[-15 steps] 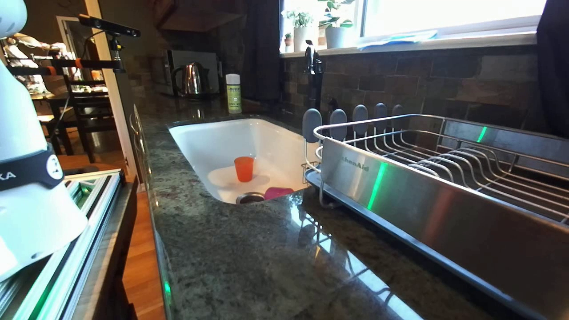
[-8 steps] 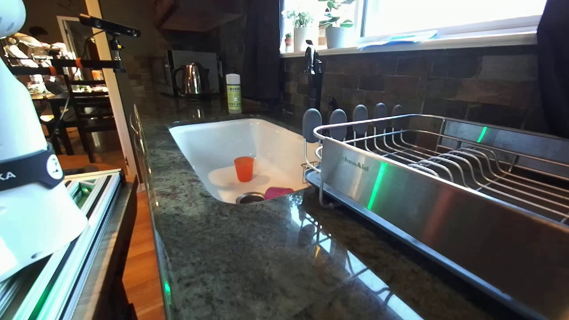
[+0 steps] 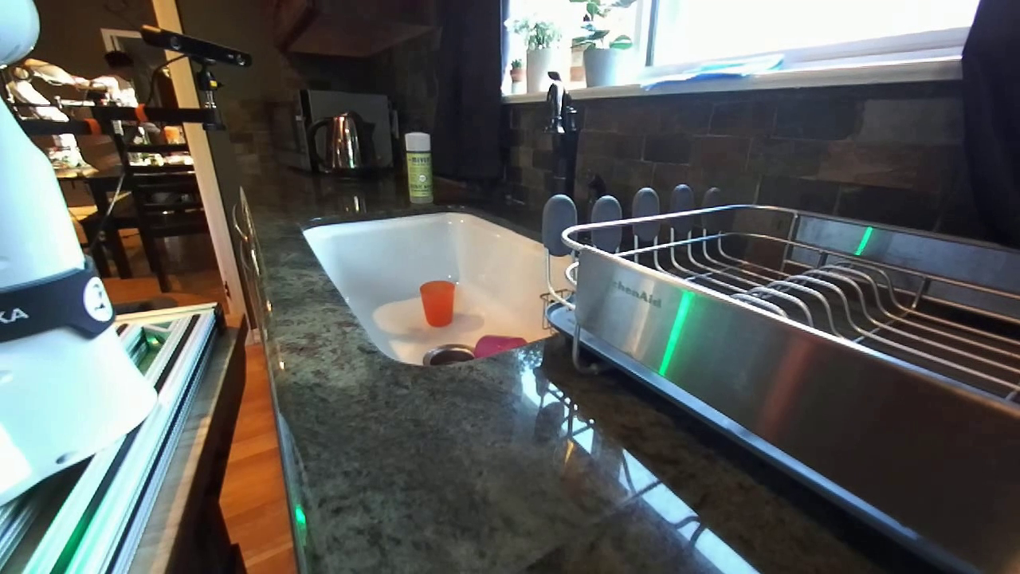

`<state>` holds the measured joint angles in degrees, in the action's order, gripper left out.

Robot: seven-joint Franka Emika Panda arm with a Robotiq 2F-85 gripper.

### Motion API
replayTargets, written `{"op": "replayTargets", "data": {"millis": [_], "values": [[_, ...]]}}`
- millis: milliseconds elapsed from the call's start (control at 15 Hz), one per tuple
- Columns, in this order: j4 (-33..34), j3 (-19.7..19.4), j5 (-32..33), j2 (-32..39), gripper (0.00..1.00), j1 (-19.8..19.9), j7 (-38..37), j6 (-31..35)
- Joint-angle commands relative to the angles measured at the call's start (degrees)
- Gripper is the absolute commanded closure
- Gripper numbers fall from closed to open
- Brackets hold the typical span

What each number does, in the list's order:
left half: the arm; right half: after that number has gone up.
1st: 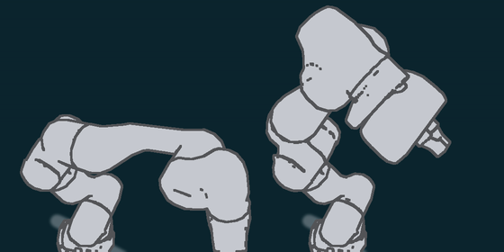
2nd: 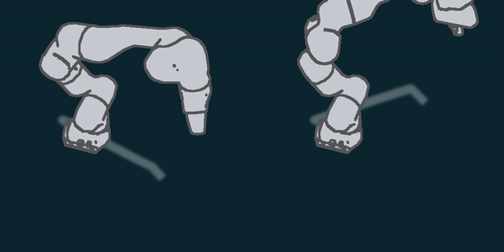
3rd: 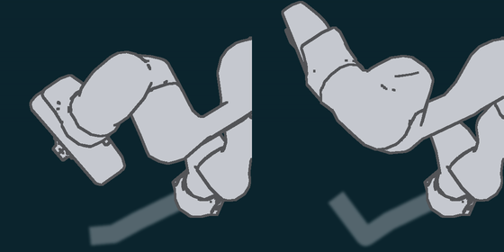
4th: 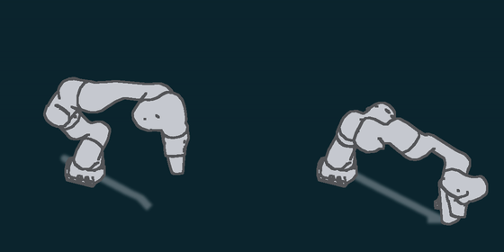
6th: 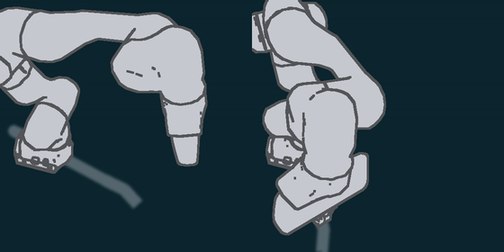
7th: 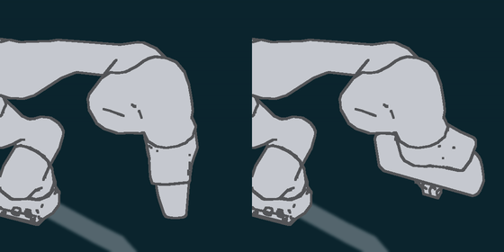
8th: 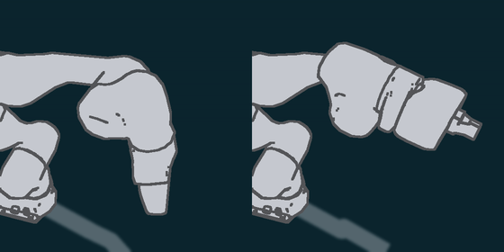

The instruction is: Move the tap slightly to the left

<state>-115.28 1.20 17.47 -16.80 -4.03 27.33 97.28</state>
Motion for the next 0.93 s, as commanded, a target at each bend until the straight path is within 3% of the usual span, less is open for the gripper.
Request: {"op": "replayTargets", "data": {"millis": [0, 333, 400, 867], "values": [[3.69, -1.46, 0.37, 4.57, 0.0, -1.0, 7.81, 9.97], [1.06, -0.44, -6.66, 7.78, 0.0, -2.65, 14.94, 28.87], [2.28, -0.3, -3.63, 7.27, 0.0, -1.0, 11.56, 25.58], [2.62, -0.17, -3.9, 7.84, 0.0, -0.69, 11.71, 26.39]]}}
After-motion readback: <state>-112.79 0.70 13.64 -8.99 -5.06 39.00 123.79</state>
